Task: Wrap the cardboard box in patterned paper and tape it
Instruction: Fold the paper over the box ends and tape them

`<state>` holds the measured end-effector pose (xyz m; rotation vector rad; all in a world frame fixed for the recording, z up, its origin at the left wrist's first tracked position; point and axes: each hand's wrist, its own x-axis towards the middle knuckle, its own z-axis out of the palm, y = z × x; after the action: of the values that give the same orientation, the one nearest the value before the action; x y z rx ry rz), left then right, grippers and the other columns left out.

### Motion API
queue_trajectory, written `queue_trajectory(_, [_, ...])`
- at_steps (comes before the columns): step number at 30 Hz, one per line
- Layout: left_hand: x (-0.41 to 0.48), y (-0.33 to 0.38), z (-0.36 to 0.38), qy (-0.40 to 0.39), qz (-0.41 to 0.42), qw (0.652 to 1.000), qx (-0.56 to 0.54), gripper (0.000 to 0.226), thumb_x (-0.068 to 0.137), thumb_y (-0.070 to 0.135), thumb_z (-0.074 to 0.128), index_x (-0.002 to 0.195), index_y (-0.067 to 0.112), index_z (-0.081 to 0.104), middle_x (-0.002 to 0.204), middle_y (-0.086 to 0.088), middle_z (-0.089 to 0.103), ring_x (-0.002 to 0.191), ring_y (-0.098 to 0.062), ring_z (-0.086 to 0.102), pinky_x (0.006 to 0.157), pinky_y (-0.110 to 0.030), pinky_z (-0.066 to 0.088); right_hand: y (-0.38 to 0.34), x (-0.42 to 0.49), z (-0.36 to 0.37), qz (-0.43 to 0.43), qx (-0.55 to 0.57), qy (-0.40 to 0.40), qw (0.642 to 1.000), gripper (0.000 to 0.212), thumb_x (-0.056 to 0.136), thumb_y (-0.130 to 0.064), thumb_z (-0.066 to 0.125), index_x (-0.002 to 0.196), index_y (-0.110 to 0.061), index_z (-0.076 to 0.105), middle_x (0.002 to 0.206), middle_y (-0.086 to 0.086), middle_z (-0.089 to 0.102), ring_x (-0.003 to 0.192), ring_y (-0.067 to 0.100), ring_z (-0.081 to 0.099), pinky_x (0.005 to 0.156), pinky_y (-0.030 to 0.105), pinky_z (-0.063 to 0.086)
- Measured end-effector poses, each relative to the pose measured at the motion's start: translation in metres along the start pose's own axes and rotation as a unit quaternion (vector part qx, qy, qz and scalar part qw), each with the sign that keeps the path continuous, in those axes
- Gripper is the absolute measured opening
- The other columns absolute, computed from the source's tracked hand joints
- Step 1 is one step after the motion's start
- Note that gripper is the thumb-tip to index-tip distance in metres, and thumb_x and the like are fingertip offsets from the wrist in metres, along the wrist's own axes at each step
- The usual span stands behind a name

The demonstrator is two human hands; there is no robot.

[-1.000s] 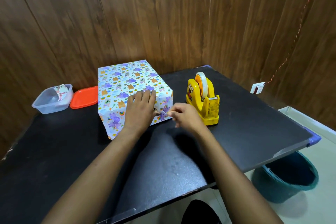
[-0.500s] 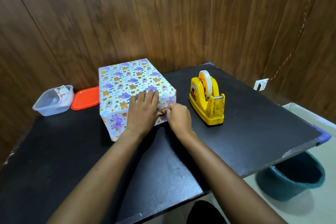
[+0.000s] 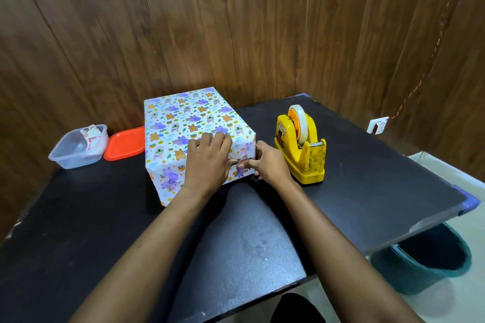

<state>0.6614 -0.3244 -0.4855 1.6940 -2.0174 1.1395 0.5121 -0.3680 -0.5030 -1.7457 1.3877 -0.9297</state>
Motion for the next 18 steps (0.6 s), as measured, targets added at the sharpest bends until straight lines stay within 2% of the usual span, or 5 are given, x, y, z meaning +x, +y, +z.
queue_trajectory(4, [0.001,-0.002,-0.001,-0.019,0.008,1.0,-0.006,0.048,0.062,0.04,0.08,0.097,0.01,0.064,0.091,-0.004,0.063,0.075,-0.027,0.057,0.06,-0.033,0.042,0.008,0.007,-0.005,0.017,0.042,-0.044,0.998,0.018,0.077,-0.002,0.073,0.084,-0.004,0.056,0.07,0.013,0.065,0.045,0.012,0.05,0.044,0.026,0.044])
queue_trajectory(7, [0.001,-0.006,-0.003,-0.018,0.011,1.0,-0.018,0.044,0.064,0.03,0.08,0.1,0.009,0.066,0.093,-0.005,0.065,0.076,-0.028,0.059,0.06,-0.033,0.043,0.011,0.003,-0.009,0.014,0.0,-0.055,0.998,0.024,0.081,0.004,0.066,0.075,-0.01,0.048,0.065,0.007,0.059,0.043,0.009,0.055,0.047,0.028,0.048])
queue_trajectory(11, [0.003,-0.011,-0.008,-0.013,0.01,0.999,-0.037,0.038,0.085,0.028,0.041,0.104,0.007,0.067,0.096,-0.009,0.067,0.077,-0.029,0.062,0.059,-0.034,0.047,-0.018,-0.014,-0.018,-0.034,-0.11,-0.001,0.993,0.018,0.083,0.0,0.061,0.083,-0.011,0.047,0.088,0.017,0.065,0.078,0.033,0.066,0.069,0.043,0.056])
queue_trajectory(14, [0.003,-0.01,-0.016,-0.012,-0.008,0.999,-0.05,0.04,0.087,0.027,0.037,0.106,0.007,0.066,0.102,-0.01,0.067,0.083,-0.03,0.063,0.063,-0.034,0.048,-0.042,-0.033,-0.049,-0.086,-0.158,0.103,0.978,0.004,0.089,-0.01,0.056,0.091,-0.008,0.053,0.1,0.016,0.062,0.092,0.031,0.058,0.074,0.036,0.047])
queue_trajectory(18, [0.01,0.004,-0.03,0.003,0.017,0.996,-0.087,0.038,0.086,0.028,0.036,0.1,0.011,0.067,0.096,-0.005,0.068,0.083,-0.028,0.064,0.068,-0.034,0.049,-0.038,-0.036,-0.098,0.027,-0.322,0.21,0.923,0.034,0.097,-0.03,0.047,0.118,-0.006,0.058,0.126,0.011,0.053,0.122,0.03,0.04,0.09,0.039,0.038])
